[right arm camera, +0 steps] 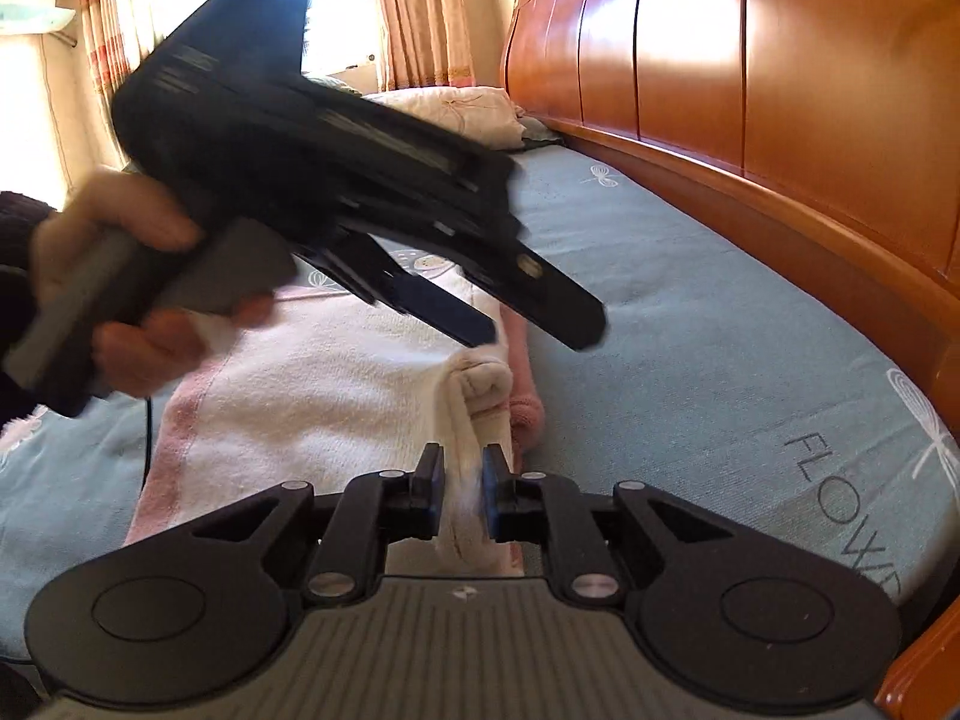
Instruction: Fold clothes
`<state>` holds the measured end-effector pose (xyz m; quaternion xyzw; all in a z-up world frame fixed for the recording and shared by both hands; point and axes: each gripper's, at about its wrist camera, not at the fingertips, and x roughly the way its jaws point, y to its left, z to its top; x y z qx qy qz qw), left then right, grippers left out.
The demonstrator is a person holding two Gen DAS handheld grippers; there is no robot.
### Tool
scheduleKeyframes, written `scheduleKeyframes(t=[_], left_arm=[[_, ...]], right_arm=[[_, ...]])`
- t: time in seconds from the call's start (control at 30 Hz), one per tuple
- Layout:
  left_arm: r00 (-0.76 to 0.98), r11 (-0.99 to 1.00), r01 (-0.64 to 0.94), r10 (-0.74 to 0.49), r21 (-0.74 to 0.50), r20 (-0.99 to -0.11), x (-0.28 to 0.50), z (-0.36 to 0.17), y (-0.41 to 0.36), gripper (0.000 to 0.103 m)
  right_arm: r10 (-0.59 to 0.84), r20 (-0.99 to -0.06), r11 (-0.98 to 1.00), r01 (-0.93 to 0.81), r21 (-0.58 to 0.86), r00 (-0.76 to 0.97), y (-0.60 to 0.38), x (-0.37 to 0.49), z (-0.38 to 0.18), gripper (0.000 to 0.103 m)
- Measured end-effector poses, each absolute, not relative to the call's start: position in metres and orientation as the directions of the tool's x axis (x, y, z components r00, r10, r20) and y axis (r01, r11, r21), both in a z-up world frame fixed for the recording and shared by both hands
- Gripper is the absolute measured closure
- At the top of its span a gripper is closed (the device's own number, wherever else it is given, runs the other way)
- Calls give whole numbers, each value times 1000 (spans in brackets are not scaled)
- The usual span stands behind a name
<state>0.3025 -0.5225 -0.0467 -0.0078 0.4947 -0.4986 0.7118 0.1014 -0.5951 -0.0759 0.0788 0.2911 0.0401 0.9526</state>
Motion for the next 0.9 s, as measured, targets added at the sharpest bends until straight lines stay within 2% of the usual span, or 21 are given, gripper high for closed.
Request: scheduleKeyframes(t=[0.1,0.37,0.43,0.47,0.5,0.7,0.9], left_arm=[[14,531,671,-707,-518,-707,307,-61,-536,21],[15,466,726,-746,-506,-666,284,-17,-502,19],[12,466,732,-738,-497,-675,278,-17,-495,19],[4,467,734,-729,-493,-685,276,-21,-495,19],[2,481,727,-716,-491,-698,277,-26,-499,19],[12,524,702,-685,-481,-729,281,-40,-517,14],[21,495,735,-699,-463,-715,266,-18,-491,14]], right_arm=[[115,-537,985,-27,169,835,-596,94,-72,87],[132,-540,984,-44,174,831,-594,92,-68,86],[147,-545,980,-49,191,826,-595,91,-70,80],[155,-554,979,-50,199,818,-595,89,-71,72],[164,-566,977,-54,206,808,-596,89,-74,70],[149,-592,978,-28,209,792,-597,75,-74,71],[126,-600,978,3,210,790,-600,59,-72,70]])
